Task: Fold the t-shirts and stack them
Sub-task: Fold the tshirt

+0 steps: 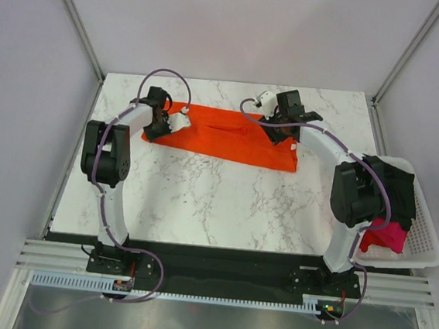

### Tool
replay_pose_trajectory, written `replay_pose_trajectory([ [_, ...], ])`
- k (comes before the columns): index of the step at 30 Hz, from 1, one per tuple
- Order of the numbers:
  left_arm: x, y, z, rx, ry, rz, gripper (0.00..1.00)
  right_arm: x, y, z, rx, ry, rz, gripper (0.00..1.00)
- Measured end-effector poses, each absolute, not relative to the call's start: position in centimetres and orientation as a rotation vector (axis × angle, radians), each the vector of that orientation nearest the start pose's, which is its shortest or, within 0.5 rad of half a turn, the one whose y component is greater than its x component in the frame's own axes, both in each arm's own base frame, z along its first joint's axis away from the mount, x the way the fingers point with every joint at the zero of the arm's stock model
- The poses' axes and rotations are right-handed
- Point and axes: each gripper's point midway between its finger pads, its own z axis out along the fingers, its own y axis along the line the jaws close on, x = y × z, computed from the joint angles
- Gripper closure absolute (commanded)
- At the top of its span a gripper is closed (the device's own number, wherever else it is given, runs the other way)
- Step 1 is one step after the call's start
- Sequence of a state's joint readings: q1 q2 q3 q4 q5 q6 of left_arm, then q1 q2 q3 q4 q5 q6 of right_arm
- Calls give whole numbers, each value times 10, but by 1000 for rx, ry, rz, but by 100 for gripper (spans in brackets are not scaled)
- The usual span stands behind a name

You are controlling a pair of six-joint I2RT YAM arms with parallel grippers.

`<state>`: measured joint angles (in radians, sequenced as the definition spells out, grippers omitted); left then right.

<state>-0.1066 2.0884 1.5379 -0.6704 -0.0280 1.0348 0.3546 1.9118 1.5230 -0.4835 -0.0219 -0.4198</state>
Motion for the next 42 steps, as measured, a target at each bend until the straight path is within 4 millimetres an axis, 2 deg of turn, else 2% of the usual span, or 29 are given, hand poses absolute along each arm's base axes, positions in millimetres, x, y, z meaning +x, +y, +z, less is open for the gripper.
replay_pose_trajectory([
  [6,454,-7,24,1544,2391,256,98,463,156,115,-942,2244,-14,49],
  [9,437,-8,26,1563,2412,228,98,462,153,124,-938,2227,-20,50],
  [11,414,-10,33,1592,2434,201,98,462,150,129,-930,2219,-23,50],
  [14,370,-20,54,1641,2444,160,98,461,145,129,-919,2223,-28,50],
  [18,305,-46,85,1752,2433,93,98,452,138,115,-939,2264,-32,51],
  [21,263,-64,99,1834,2442,-2,98,443,135,108,-960,2301,-29,52],
  [25,224,-81,109,1895,2471,-120,98,438,134,102,-961,2328,-22,52],
  [34,179,-135,111,2036,2438,-318,98,429,129,70,-976,2430,-42,53],
  [38,173,-164,112,2078,2411,-400,98,426,127,57,-987,2466,-57,53],
  [42,168,-191,116,2101,2371,-475,98,428,127,33,-1002,2526,-62,53],
])
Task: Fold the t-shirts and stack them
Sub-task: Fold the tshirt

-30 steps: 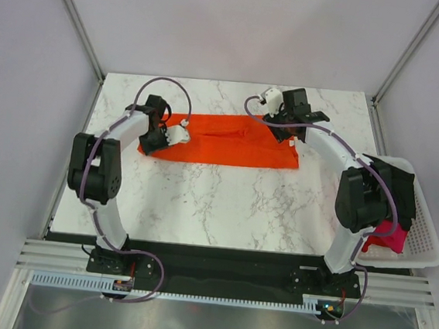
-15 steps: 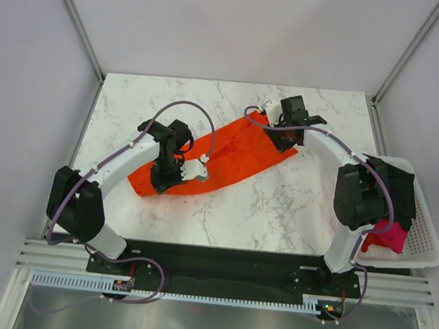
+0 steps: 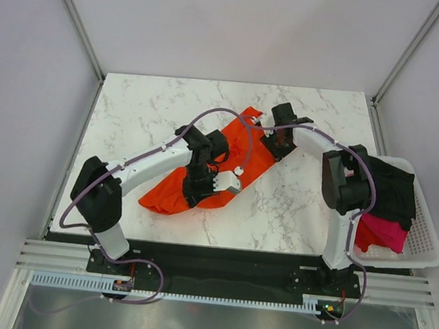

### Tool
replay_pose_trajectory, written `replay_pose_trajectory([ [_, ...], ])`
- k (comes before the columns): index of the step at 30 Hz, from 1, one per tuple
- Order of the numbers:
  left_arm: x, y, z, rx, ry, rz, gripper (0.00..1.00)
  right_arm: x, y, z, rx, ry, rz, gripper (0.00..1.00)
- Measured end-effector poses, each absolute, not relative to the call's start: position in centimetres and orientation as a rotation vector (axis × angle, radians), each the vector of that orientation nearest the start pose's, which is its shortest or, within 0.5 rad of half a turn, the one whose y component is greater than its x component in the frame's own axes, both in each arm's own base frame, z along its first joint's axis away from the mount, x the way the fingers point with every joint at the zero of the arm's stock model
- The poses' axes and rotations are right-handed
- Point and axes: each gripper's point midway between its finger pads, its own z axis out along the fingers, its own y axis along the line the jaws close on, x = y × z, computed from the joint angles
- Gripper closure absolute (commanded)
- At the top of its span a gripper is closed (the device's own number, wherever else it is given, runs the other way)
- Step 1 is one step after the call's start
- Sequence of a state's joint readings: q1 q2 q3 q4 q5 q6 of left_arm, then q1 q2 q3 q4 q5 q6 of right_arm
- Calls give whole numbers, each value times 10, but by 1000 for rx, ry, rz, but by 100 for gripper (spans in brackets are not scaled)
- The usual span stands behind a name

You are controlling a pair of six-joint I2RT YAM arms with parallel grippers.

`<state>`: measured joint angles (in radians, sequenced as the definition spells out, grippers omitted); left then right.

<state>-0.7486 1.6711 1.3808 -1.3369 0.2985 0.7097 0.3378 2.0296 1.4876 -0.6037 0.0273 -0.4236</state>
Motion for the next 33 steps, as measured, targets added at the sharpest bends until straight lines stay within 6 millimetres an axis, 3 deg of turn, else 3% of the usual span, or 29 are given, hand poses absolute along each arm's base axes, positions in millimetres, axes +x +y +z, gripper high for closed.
replay_pose_trajectory([
  [3,166,-212,119,2118,2338,-524,98,438,130,24,-1004,2550,-66,53],
  [9,167,-254,115,2155,2299,-612,98,498,151,27,-959,2467,-79,54],
  [15,164,-286,108,2192,2282,-675,96,542,165,30,-934,2399,-89,53],
  [19,166,-314,99,2205,2275,-723,93,560,172,31,-927,2354,-92,52],
  [20,168,-322,98,2199,2271,-740,90,563,173,32,-924,2346,-92,52],
  [24,175,-350,101,2156,2247,-804,62,579,180,36,-904,2304,-86,51],
  [26,177,-358,110,2123,2251,-826,58,583,177,39,-887,2295,-101,50],
  [28,179,-365,123,2082,2240,-839,47,586,172,46,-858,2287,-118,50],
  [29,181,-368,130,2057,2226,-840,41,588,167,53,-833,2280,-130,50],
  [30,182,-368,137,2035,2220,-837,26,585,162,58,-810,2284,-139,50],
  [33,186,-359,170,1909,2213,-781,25,565,144,88,-697,2299,-126,49],
])
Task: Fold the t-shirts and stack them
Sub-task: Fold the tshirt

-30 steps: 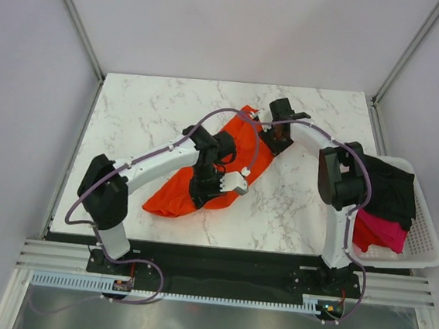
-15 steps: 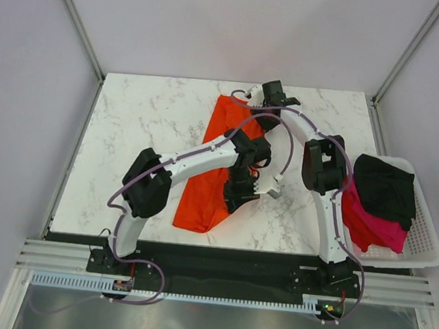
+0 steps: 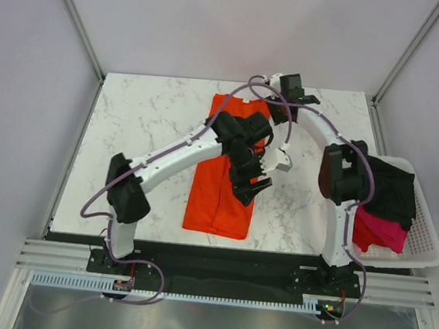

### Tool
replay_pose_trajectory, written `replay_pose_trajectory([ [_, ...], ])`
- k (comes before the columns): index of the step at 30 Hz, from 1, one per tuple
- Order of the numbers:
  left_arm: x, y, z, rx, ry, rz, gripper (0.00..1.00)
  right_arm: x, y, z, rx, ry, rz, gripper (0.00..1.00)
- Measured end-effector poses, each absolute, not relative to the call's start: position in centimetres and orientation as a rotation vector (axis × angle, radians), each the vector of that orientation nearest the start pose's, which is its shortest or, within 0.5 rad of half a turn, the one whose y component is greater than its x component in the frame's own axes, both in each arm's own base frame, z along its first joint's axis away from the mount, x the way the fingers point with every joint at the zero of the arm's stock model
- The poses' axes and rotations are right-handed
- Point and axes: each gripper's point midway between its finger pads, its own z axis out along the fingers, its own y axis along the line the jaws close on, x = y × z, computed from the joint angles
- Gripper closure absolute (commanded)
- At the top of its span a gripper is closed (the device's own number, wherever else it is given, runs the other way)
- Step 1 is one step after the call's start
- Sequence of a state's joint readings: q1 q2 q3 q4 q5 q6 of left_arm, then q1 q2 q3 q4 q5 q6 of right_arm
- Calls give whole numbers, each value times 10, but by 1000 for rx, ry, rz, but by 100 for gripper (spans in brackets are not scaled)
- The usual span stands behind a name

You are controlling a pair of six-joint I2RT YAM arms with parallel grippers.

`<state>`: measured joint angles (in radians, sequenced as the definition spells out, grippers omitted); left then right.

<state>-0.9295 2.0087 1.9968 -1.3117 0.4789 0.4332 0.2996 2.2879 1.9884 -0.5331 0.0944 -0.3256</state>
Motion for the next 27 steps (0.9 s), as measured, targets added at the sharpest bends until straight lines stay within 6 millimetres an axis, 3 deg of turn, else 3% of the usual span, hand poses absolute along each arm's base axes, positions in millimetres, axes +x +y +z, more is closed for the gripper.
replay_pose_trajectory([
  [2,189,-340,194,1777,2231,-745,26,537,130,112,-588,2315,-58,49],
  [5,202,-293,222,1480,2322,-729,30,480,113,151,-438,2328,91,49],
  [8,230,-240,223,1056,2466,-742,30,417,117,174,-325,2323,297,49],
  [10,248,-209,209,808,2565,-743,31,378,133,166,-302,2352,453,49],
  [12,250,-190,179,599,2682,-783,33,340,148,141,-269,2435,599,49],
  [15,229,-182,137,429,2838,-832,35,286,161,94,-169,2618,791,49],
  [18,207,-181,110,315,2941,-869,37,239,170,65,-49,2764,939,49],
  [23,185,-175,77,154,3044,-867,37,178,206,53,12,2897,1180,49],
  [27,173,-168,61,30,3104,-855,36,152,226,52,45,2967,1282,49],
])
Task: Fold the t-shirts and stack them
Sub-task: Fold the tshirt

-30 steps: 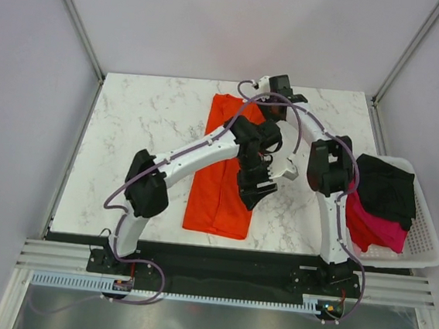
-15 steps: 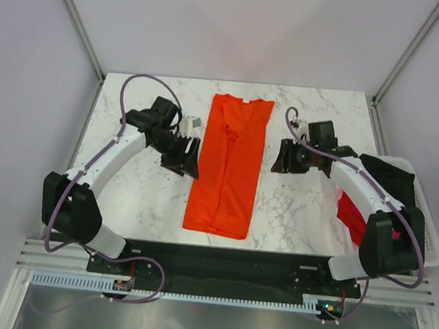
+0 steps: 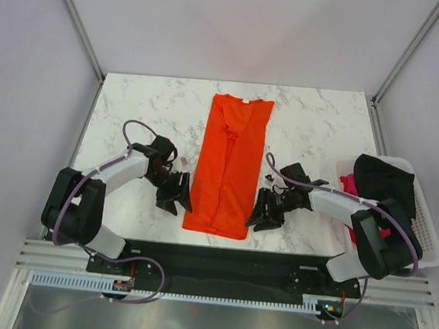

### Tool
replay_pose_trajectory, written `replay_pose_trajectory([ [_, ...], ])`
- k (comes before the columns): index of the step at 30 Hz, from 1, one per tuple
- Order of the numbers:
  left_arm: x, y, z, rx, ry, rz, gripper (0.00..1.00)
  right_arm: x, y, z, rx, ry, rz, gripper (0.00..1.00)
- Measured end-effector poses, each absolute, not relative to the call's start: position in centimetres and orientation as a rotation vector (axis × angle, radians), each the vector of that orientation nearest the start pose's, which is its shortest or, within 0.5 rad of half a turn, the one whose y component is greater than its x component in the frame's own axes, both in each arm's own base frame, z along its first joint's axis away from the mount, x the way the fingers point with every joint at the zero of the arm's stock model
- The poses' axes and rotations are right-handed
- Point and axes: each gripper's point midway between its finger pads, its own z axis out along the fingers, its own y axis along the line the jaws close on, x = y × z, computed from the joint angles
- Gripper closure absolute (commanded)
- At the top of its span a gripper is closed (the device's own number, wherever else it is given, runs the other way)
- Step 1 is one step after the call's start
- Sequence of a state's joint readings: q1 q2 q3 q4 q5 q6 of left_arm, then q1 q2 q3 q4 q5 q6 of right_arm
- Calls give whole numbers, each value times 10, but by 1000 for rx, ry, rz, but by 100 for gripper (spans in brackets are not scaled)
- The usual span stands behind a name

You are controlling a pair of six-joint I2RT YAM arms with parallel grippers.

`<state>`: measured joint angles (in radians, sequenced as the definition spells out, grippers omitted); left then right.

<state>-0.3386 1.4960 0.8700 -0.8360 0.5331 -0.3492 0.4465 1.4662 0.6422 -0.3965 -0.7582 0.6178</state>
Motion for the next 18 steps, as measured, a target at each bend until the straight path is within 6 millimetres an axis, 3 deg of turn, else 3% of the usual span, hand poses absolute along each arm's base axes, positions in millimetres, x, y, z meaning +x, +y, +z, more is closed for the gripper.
replay_pose_trajectory([
  [11,166,-159,35,-212,3182,-821,36,143,232,27,205,3101,1244,52],
  [18,169,-160,26,-258,3199,-822,47,140,237,20,224,3142,1248,55],
])
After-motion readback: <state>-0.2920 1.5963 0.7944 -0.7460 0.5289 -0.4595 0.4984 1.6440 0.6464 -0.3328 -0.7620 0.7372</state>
